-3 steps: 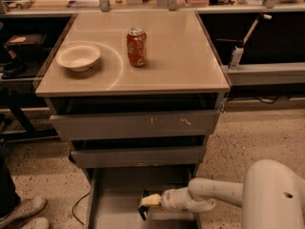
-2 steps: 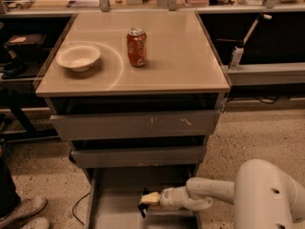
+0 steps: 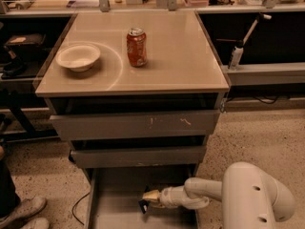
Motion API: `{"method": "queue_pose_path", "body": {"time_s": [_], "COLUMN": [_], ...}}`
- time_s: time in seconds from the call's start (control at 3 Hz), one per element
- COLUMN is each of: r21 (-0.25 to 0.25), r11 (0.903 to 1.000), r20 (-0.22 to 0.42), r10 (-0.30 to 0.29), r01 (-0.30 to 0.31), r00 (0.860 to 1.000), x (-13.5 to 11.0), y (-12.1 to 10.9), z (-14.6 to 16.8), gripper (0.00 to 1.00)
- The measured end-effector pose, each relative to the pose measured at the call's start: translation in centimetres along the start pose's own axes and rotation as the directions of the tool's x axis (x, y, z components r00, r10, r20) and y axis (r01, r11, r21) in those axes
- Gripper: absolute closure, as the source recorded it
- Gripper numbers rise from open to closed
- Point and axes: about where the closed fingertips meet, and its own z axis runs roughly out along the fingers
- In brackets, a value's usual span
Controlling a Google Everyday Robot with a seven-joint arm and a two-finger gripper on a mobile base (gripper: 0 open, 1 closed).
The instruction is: Place rxbar blueberry into bottom drawer
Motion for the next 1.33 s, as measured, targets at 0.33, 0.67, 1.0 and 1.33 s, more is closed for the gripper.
{"method": "queue_pose_path", "body": {"time_s": [0.33,0.67,1.0,1.33], "r21": [0.017,0.017,0.017,0.017], "r11": [0.9995,0.9995,0.9995,0.9995], "r20": [-0.012,-0.012,-0.012,-0.012], "r10": [0.026,0.026,0.026,0.026], "r01": [-0.026,-0.026,-0.026,-0.026], "r00": [1.000,1.000,1.000,1.000], "x": [-0.73,-0.81,-0.81,-0.81], "y": [-0.98,-0.97,-0.97,-0.97], "z": [1.37,1.42,1.42,1.43], "gripper": [1.00,0.81,0.58,0.35]}}
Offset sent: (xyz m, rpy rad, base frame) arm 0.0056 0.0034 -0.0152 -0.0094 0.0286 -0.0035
